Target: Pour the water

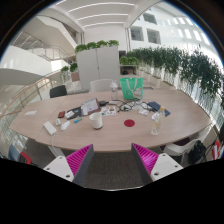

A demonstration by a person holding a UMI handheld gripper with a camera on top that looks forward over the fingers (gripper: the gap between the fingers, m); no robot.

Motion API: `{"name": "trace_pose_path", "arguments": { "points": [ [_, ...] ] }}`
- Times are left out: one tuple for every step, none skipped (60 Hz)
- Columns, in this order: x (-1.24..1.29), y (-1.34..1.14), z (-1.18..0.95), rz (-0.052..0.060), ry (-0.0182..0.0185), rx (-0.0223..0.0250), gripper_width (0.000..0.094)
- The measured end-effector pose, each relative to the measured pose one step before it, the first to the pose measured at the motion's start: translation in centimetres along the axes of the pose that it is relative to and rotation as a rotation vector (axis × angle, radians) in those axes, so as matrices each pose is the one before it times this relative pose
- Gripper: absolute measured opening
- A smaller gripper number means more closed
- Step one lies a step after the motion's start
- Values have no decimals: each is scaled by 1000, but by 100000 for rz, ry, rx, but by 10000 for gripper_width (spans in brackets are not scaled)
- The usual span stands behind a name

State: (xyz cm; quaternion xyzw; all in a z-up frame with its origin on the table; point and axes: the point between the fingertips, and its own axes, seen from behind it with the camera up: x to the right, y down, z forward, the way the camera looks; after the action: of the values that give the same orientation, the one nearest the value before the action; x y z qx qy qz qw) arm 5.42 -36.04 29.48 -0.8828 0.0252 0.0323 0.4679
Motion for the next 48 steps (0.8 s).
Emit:
{"name": "trace_pose_path", "arguments": {
  "points": [
    [354,32,802,-201,410,150,827],
    [-92,-11,-661,149,-71,-46,827],
    [147,53,121,-16,29,-28,826],
    [198,38,169,-1,25,-64,827],
    [266,33,218,63,104,-20,826],
    [347,28,245,210,188,101,826],
    [556,-3,284,187,306,157,827],
    [569,-22,635,417,181,124,828],
    [505,24,579,353,140,256,830],
    [515,11,574,311,26,349,830],
    [559,24,581,227,-10,417,829],
    [596,47,618,126,-43,534,828],
    [674,161,948,-99,92,860,829],
    [715,30,664,-178,-68,1074,829],
    [766,-12,672,-359,-100,1483,830],
    [837,-21,711,-495,-44,1881,830],
    [862,1,719,-568,112,2119,828],
    [952,65,800,-676,209,2132,827],
    [977,97,820,-821,257,2121,828],
    [1069,-24,613,-759,215,2172,828],
    [1023,298,1167,-952,701,2424,826],
    [1033,215,955,-757,722,2278,828],
    [1126,230,973,-706,759,2189,827],
    [1014,237,989,-598,711,2034,828],
    [947,268,1039,-451,574,1972,828],
    [821,227,1035,-353,390,1859,827],
    [822,279,1053,-286,329,1631,827],
    [853,331,1026,-211,509,1284,828],
    [850,355,1073,-202,612,937,827],
    [836,379,1086,-130,728,592,826],
    [914,402,1080,-13,985,355,826],
    [900,323,1020,146,1310,303,825],
    [865,286,1015,357,1347,248,826],
    [744,291,1021,431,1184,221,825],
    [664,233,1003,510,986,262,825],
    [582,201,1023,623,773,340,828],
    [509,191,1012,613,533,316,826],
    [422,210,1011,537,390,326,826],
    [404,179,879,528,337,347,826],
    [363,165,871,487,477,395,825],
    [351,135,869,537,475,342,827],
    [221,135,866,433,207,324,827],
    [151,101,889,314,-60,297,824],
    [69,89,811,283,-321,290,825],
    [85,115,773,204,-382,278,824],
    [51,109,795,276,-359,363,825],
    [61,58,785,349,-275,391,826],
    [145,6,617,253,-80,453,825]
  ]
}}
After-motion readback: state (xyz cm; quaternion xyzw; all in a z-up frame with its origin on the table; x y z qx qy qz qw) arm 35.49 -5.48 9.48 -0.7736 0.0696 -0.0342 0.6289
